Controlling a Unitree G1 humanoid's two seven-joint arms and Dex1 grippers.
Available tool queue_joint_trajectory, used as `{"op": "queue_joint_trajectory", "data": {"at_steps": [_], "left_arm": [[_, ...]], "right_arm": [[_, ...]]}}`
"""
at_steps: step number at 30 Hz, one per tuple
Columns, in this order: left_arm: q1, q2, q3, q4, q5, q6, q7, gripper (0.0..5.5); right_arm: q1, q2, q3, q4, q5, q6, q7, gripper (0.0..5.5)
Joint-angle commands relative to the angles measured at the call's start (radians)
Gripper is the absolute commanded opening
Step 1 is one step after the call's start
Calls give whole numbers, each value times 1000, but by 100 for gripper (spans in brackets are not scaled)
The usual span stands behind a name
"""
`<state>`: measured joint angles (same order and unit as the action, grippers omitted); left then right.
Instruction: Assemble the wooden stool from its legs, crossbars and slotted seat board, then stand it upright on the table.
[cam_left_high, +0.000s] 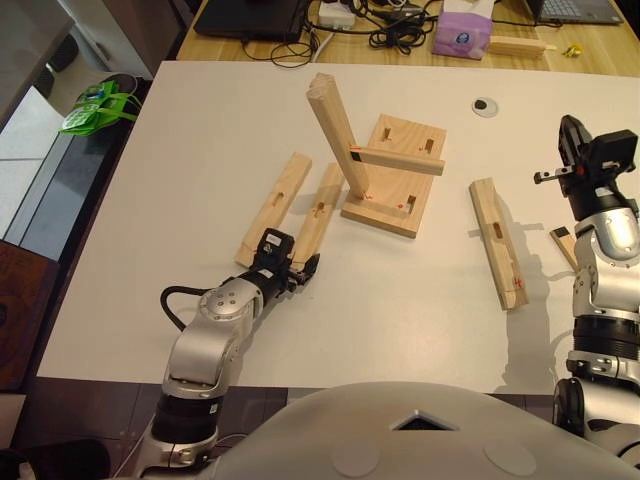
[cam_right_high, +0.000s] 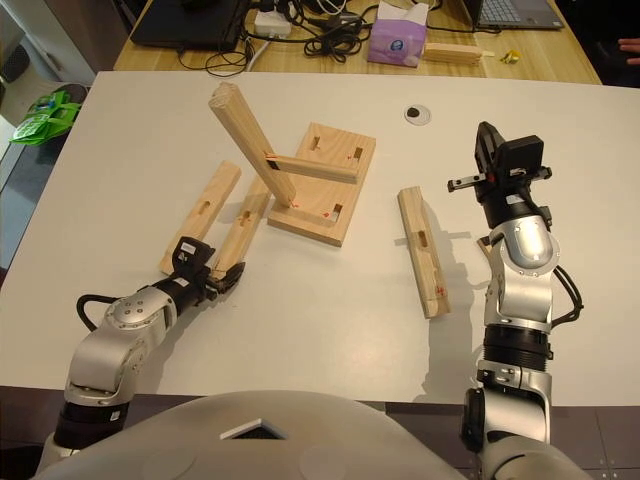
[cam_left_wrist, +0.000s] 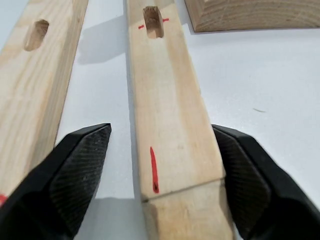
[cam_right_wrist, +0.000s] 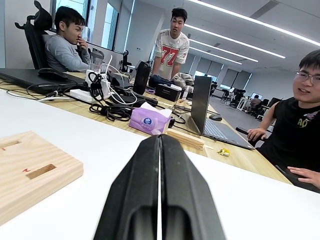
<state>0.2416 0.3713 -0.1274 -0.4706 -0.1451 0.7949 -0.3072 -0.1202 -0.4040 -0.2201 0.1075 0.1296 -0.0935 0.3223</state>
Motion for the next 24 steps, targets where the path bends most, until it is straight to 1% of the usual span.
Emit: {"op": "queue_joint_trajectory", "data": {"at_steps": [1, 3, 5, 8, 13, 17, 21, 24], "left_arm": [[16, -28, -28, 56, 9, 39, 24, 355], [15, -52, -23, 83, 3, 32, 37, 355], [11, -83, -10, 127, -3, 16, 53, 326], [18, -112, 0, 179, -4, -24, 64, 269], [20, -137, -18, 215, -5, -81, 55, 207], [6, -178, -10, 203, -40, -190, 26, 207], [4, -209, 42, 184, -64, -275, 38, 207], [-21, -216, 113, 130, -81, -305, 68, 207]], "right_arm": [[-10, -2, 4, -4, -5, 0, -2, 0], [-15, -3, 9, -5, -4, 2, 1, 0], [-23, -4, 14, -5, -4, 2, 6, 0], [-38, -11, 17, 2, -3, 0, 14, 0], [-63, -21, 15, 26, -3, -13, 27, 0], [-81, -31, 8, 51, -3, -25, 33, 0], [-96, -30, -5, 68, 5, -31, 24, 0], [-123, -41, -32, 94, 16, -36, 13, 0]]}}
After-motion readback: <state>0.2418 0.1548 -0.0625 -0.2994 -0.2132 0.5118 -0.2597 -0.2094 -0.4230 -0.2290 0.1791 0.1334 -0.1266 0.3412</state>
